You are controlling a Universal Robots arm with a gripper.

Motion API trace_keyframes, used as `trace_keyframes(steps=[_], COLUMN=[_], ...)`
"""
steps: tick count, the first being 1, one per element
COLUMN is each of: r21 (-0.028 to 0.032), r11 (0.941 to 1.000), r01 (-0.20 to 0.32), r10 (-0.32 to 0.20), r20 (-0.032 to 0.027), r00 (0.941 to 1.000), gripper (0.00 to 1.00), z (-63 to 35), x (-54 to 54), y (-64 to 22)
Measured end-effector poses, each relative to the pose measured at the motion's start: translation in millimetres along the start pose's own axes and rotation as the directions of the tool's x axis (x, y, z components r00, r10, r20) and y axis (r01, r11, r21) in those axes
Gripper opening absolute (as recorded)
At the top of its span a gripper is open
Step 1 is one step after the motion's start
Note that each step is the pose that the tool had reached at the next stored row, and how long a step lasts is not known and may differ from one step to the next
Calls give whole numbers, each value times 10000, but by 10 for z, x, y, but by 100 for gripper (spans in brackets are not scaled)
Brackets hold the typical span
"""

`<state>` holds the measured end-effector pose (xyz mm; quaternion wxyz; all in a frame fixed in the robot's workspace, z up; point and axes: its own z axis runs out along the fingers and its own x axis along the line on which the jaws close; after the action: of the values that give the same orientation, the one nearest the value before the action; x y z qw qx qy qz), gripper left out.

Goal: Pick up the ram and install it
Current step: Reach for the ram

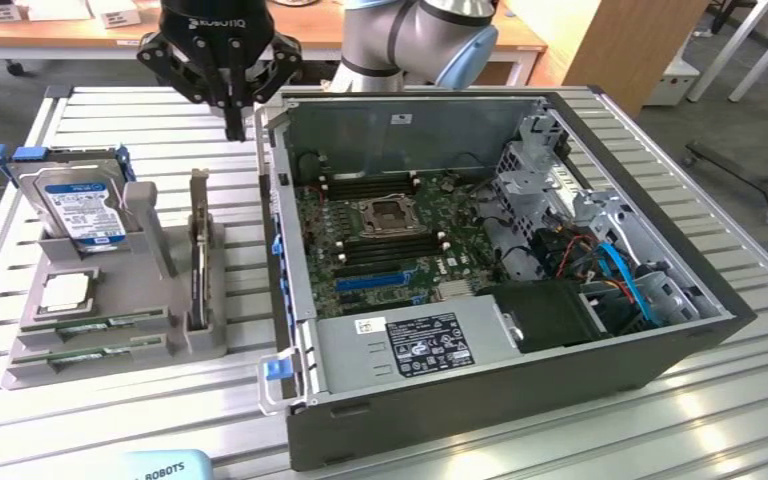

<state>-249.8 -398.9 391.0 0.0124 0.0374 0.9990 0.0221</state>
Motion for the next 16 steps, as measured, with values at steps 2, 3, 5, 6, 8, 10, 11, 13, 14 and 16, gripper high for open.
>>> trace_keyframes(steps=[2, 3, 5, 6, 8, 10, 11, 13, 14, 16], r21=[0, 0, 0, 0, -1, 0, 0, -1, 0, -1], r11=[10000, 10000, 10000, 10000, 10000, 10000, 10000, 10000, 10000, 10000], r01=[-1, -1, -1, -1, -1, 0, 0, -1, -1, -1], r10=[1, 1, 1, 1, 1, 0, 0, 1, 1, 1], r20=[1, 1, 1, 1, 1, 0, 1, 1, 1, 1], r00=[10000, 10000, 10000, 10000, 10000, 10000, 10000, 10000, 10000, 10000], gripper=[10, 10, 10, 10, 10, 10, 10, 10, 10, 10], z=[0, 0, 0, 0, 0, 0, 0, 0, 0, 0], x=[39, 60, 98, 118, 155, 192, 213, 251, 271, 310], y=[-3, -4, -7, -9, -12, -14, -16, -19, -20, -23])
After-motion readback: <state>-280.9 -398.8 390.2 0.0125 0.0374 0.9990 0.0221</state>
